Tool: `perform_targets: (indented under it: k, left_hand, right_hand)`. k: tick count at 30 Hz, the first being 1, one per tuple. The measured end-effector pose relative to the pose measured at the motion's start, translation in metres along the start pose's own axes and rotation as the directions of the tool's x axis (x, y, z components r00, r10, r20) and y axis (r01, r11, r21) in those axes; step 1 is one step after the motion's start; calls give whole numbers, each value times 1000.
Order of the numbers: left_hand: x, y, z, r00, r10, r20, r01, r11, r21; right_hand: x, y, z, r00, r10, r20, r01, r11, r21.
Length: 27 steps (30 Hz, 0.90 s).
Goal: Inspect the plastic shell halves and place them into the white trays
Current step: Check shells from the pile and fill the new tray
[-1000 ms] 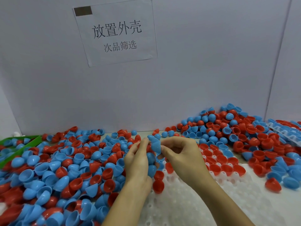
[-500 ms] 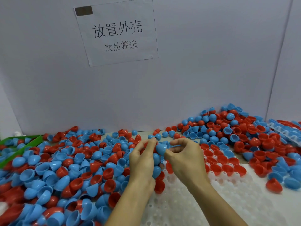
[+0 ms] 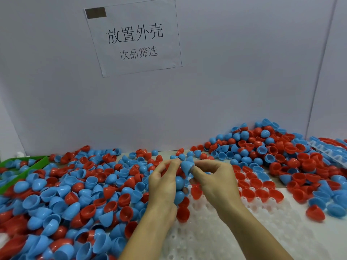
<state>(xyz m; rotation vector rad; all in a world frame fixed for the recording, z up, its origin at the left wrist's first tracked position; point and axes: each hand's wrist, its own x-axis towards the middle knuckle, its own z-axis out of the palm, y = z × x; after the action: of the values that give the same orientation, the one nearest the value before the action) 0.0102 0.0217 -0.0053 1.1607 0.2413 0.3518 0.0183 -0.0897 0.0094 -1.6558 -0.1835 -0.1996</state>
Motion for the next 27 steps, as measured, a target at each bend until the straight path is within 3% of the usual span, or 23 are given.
perform_targets:
  k: [3,6,9,11,14,18,21,24,27]
  left_hand:
    - [4,4,-6,998,-6,-70,5,1000,-22]
    - [5,8,-11,993,-29,-119,22,998,-57]
    - [5,9,-11,992,-37,-117,30,998,-57]
    - [4,8,-10,994,-42,-103,36,997,-61]
    - [2,9,-10,996,-61,-60,57,996,-69]
    - [-1,13,-9,990,-137,33,141,979,-148]
    - [-5,17,-8,970,-212,122,236,940,-245]
    - [-9,21,-9,946,-213,245,274,927,-254]
    - [-12,21,-10,911,-207,356,294,932,-212]
  right_hand:
    - [7,-6,-23,990,-14,137,59,942,-330]
    - [6,-8,-33,907,178,383,132,741,-658]
    - [-2,2,-17,873,244,421,231,553,-800]
    - [-6,7,-4,893,185,411,301,435,-849]
    - [-7,8,1,897,134,421,354,353,-866]
    - [-3,9,-11,866,210,453,321,462,-827]
    - [3,5,-24,872,138,470,293,623,-725]
    - [7,-1,-26,940,-27,340,211,830,-517]
    - [7,-3,-22,950,-79,303,155,960,-235]
